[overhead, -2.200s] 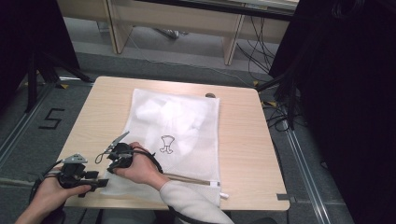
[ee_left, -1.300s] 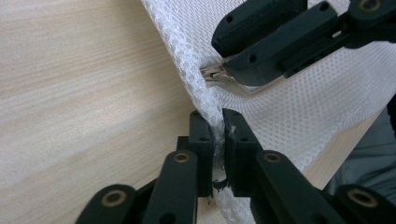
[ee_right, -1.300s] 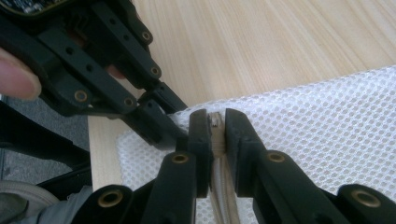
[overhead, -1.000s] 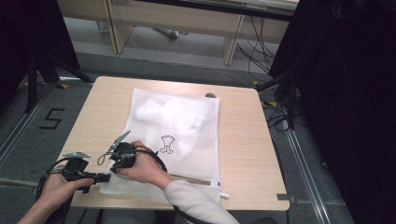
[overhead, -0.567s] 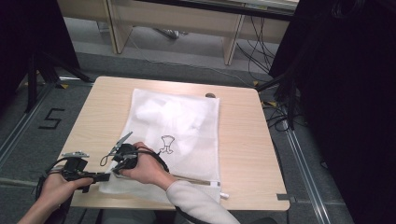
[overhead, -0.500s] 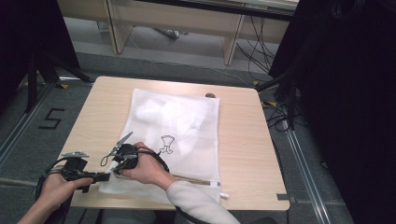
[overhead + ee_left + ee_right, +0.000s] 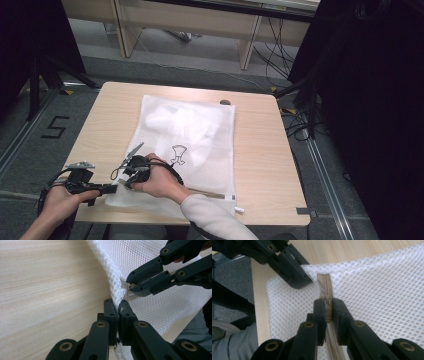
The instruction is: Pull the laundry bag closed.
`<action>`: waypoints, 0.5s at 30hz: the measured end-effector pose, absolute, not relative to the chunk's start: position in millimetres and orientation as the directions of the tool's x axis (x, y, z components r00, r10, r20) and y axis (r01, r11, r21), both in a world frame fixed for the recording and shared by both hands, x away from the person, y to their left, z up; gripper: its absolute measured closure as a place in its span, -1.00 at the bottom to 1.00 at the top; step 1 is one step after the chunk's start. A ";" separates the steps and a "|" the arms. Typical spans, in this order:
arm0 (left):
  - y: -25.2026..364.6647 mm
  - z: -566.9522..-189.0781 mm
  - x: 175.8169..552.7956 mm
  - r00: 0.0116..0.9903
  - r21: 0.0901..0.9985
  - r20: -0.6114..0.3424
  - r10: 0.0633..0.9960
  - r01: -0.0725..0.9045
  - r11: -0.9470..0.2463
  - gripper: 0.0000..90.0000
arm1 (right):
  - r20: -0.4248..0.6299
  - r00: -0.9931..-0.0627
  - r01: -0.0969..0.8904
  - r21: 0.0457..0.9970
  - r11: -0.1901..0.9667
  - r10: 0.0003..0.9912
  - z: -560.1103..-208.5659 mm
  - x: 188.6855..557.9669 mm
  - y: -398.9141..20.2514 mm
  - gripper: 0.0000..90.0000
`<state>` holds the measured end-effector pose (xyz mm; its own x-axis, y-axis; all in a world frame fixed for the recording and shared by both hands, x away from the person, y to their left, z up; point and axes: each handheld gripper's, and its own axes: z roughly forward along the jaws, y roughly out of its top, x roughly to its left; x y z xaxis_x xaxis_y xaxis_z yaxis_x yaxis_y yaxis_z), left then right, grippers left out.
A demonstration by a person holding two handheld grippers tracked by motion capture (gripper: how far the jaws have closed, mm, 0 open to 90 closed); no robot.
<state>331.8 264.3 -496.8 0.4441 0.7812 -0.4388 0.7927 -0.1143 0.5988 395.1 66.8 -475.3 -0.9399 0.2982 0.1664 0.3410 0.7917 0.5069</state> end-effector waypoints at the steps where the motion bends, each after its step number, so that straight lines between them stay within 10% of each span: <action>1: 264.2 -496.5 331.8 0.445 0.598 -0.436 0.782 0.793 -0.118 0.91 | 0.163 -0.940 0.339 0.507 0.792 0.298 -475.7 395.1 66.6 0.83; 15: 265.8 -494.7 332.3 0.446 0.596 -0.432 0.784 0.794 -0.123 0.91 | 0.169 -0.943 0.331 0.497 0.802 0.285 -480.0 396.4 60.7 0.83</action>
<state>332.3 265.8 -494.7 0.4460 0.7836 -0.4325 0.7937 -0.1229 0.5958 396.4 60.7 -480.0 -0.9435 0.2853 0.1686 0.3313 0.8021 0.4969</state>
